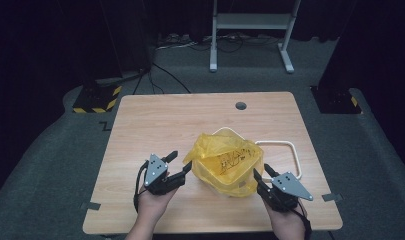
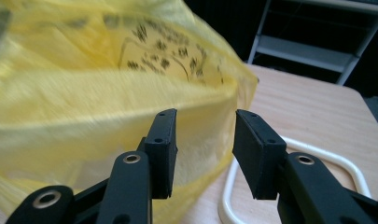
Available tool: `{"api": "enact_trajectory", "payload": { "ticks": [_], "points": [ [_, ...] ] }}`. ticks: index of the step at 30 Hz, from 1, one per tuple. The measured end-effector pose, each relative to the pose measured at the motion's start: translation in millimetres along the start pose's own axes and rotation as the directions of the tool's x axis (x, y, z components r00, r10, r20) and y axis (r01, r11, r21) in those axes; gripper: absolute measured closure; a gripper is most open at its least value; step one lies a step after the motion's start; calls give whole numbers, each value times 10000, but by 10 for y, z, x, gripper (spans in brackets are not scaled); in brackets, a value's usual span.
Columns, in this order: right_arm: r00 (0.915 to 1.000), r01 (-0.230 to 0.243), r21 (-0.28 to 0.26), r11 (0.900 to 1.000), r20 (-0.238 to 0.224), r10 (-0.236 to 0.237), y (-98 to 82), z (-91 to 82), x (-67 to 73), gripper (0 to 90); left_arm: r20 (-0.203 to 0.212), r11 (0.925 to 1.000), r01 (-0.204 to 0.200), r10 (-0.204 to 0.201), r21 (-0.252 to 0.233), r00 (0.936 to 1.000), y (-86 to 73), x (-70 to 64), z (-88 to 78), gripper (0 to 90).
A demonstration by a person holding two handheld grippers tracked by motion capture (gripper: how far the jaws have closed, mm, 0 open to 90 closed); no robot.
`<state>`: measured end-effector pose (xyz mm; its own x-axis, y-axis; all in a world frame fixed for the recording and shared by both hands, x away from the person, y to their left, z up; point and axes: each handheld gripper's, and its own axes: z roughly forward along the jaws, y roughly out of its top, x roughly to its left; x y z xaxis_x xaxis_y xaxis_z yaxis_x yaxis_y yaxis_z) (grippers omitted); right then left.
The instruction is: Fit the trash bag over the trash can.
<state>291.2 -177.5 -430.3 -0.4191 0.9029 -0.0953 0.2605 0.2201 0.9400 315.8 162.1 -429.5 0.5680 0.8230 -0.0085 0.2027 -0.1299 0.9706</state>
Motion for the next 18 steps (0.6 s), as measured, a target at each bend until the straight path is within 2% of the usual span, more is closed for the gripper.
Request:
{"api": "enact_trajectory", "payload": {
  "ticks": [3, 6, 9, 10, 12, 16, 17, 18],
  "points": [
    [10000, 60, -383, 9992, 10, -59, 127, -38, 62, 592, 90, 9989, -424, 426, -185, 9991, 104, -78, 29, 374],
    [9997, -225, -528, 9984, 46, 228, 236, 22, 59, 585, 160, 9963, -814, 818, -276, 9965, 229, -172, 116, 371],
    [9977, -641, -250, 9976, 220, 647, 262, 159, -11, 585, -40, 9917, -1267, 1267, -208, 9919, 295, -209, 200, 415],
    [9962, -790, -87, 9968, 365, 793, 248, 228, -42, 585, -45, 9912, -1316, 1315, -167, 9913, 303, -205, 220, 469],
    [9930, -1143, 99, 9934, 311, 1140, 224, 287, -71, 581, -154, 9896, -1438, 1437, -34, 9895, 323, -171, 278, 573],
    [9936, -1108, 267, 9935, 249, 1102, 184, 332, -55, 585, -349, 9928, -1183, 1189, 186, 9923, 351, -47, 376, 687],
    [9938, -1098, 260, 9936, 217, 1092, 177, 335, -51, 586, -583, 9938, -1027, 1050, 417, 9928, 344, 20, 424, 712],
    [9938, -1096, 226, 9937, 183, 1092, 172, 331, -48, 586, -649, 9945, -834, 875, 641, 9940, 327, 82, 469, 733]
  ]
}}
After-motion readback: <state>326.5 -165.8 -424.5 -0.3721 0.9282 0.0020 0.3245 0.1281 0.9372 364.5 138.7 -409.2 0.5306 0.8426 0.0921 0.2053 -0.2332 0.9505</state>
